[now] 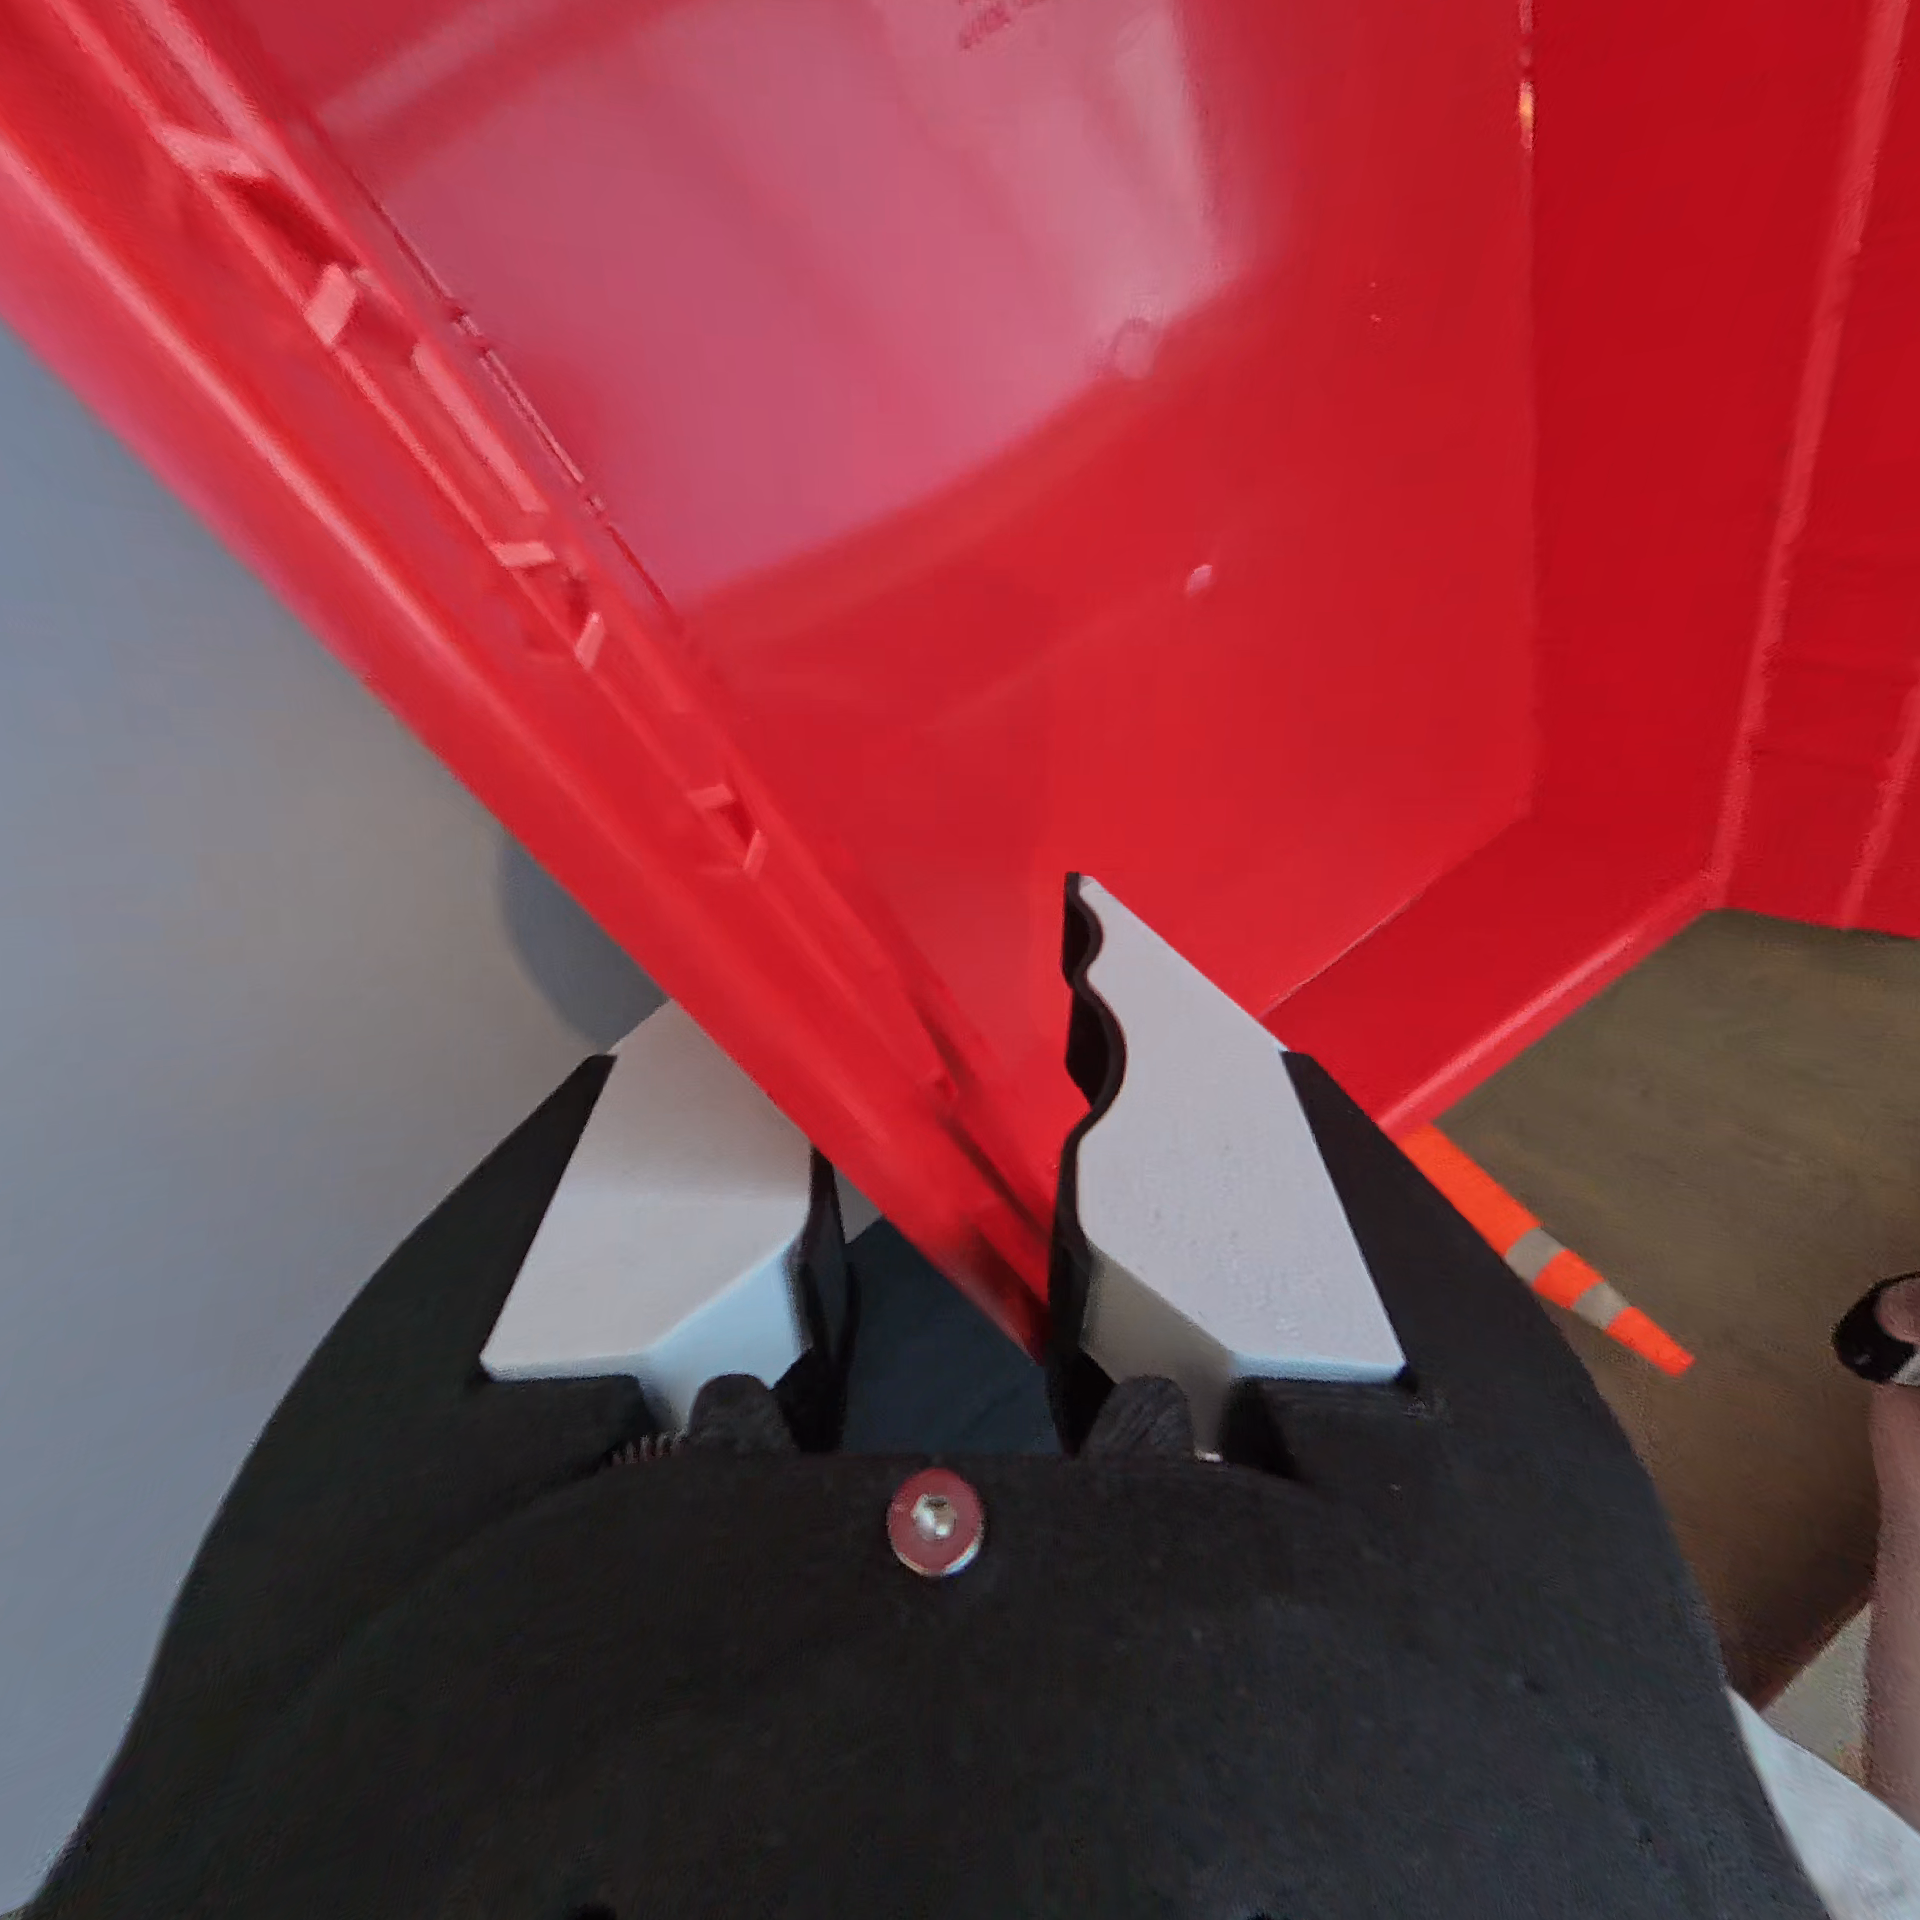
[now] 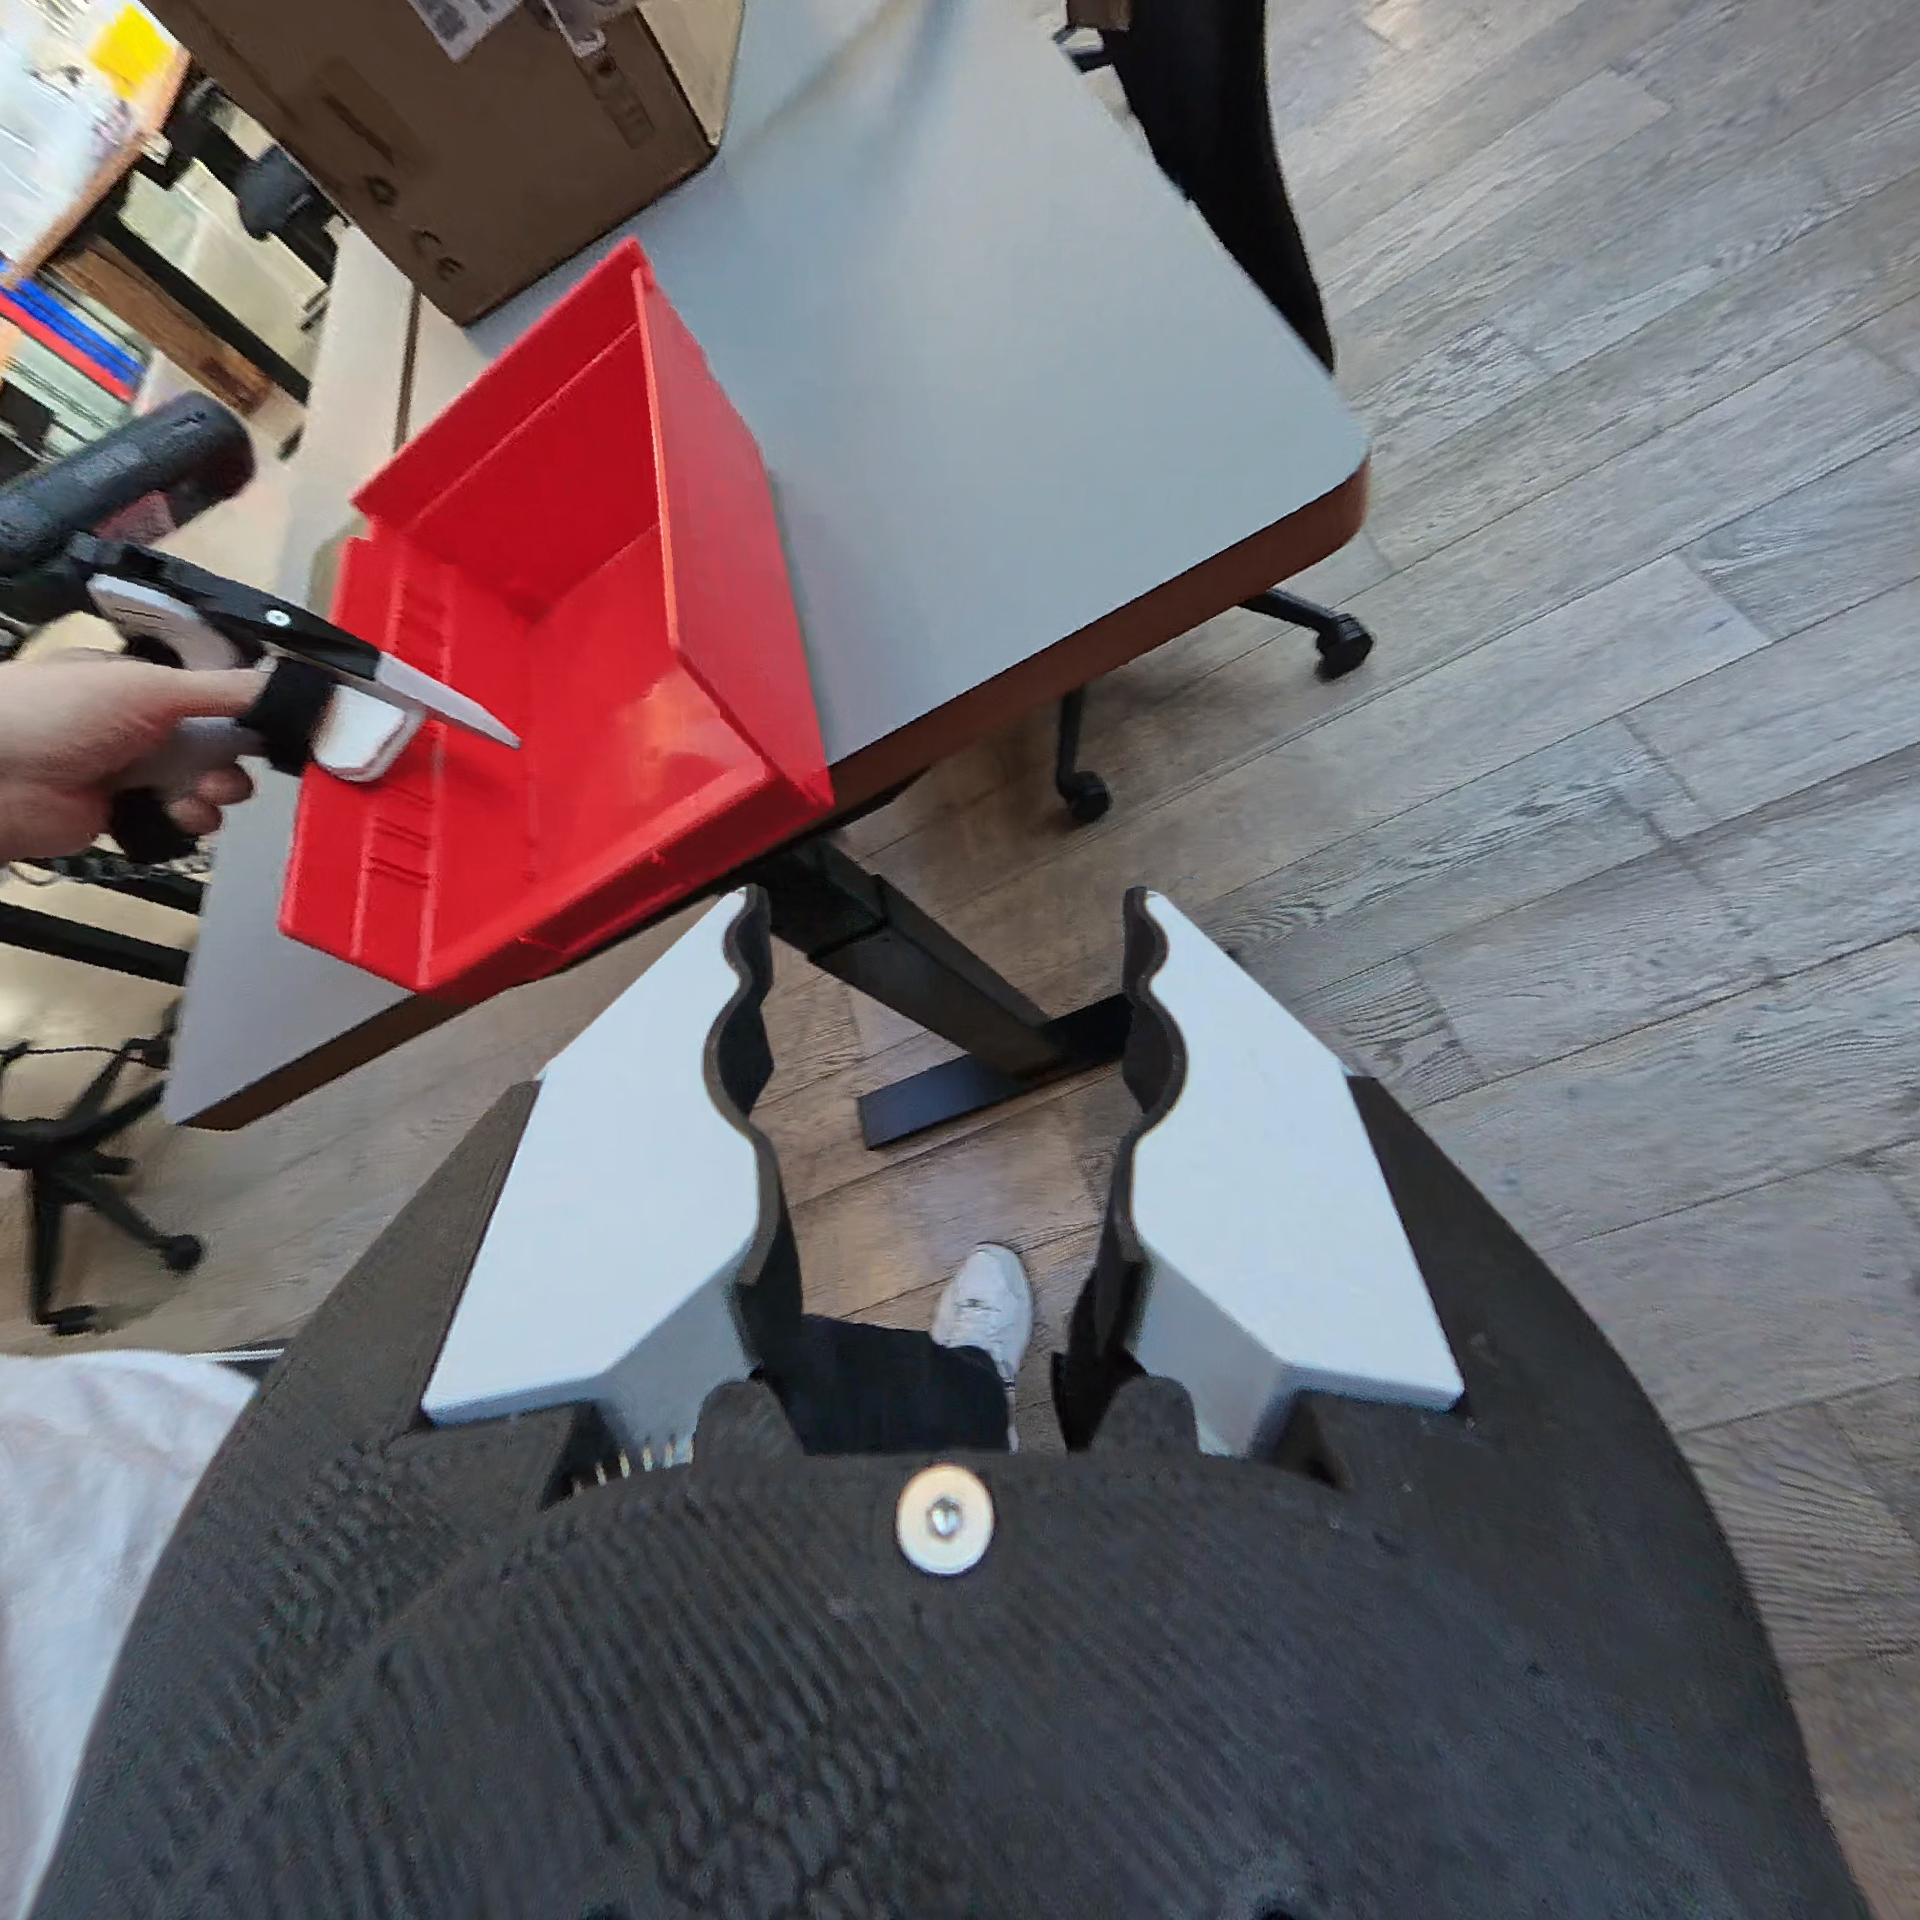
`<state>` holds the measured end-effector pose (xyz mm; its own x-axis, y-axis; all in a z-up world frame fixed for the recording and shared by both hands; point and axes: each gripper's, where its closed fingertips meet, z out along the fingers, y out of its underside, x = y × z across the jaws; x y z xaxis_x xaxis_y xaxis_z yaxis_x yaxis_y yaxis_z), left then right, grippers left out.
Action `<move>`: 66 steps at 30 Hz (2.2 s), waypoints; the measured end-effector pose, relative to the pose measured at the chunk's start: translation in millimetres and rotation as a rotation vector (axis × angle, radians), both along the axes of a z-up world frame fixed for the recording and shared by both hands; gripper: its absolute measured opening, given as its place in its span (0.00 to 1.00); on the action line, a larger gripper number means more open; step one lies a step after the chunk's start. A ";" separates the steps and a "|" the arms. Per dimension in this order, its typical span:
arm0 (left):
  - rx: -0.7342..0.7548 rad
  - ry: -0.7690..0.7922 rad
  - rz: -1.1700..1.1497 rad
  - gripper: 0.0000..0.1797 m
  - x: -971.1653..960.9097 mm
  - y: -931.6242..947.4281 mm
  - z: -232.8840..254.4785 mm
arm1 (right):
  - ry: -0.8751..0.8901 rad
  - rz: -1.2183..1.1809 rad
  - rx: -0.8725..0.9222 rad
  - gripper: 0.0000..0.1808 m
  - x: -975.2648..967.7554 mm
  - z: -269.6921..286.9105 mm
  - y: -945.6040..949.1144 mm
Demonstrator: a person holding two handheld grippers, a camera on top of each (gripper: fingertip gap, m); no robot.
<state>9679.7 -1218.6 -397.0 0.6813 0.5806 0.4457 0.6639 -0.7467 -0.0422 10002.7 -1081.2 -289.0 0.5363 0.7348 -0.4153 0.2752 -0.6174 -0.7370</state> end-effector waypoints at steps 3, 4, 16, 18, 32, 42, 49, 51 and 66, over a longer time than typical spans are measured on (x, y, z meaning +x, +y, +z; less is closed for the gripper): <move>-0.024 0.036 -0.092 0.05 -9.6 -0.2 -5.9 | 0.049 0.011 -0.189 0.25 -24.1 -3.4 -12.8; -0.015 0.029 -0.108 0.01 -9.5 3.2 -5.8 | 0.072 -0.006 -0.230 0.23 -29.7 -3.0 -13.1; -0.020 0.262 -0.896 0.01 107.3 96.8 14.0 | 0.141 -0.321 -0.390 0.16 79.3 -37.7 -80.9; 0.008 0.254 -0.987 0.01 151.7 116.0 19.9 | 0.153 -0.423 -0.385 0.16 123.8 -47.2 -96.0; 0.003 0.097 -0.979 0.01 423.8 199.8 11.0 | 0.193 -0.898 -0.230 0.00 479.4 -54.0 -180.1; 0.004 0.144 -0.897 0.01 475.8 259.9 15.9 | 0.148 -0.953 -0.027 0.08 616.7 -20.1 -97.1; 0.002 0.182 -0.977 0.01 494.2 343.0 -0.6 | 0.176 -0.757 0.256 0.32 594.7 58.9 97.9; 0.018 0.176 -0.996 0.01 500.8 377.6 -4.0 | 0.100 -0.675 0.294 0.32 584.7 66.7 156.6; -0.037 0.288 -1.091 0.01 520.1 588.1 -14.1 | -0.415 -0.348 0.370 0.36 609.7 39.2 559.7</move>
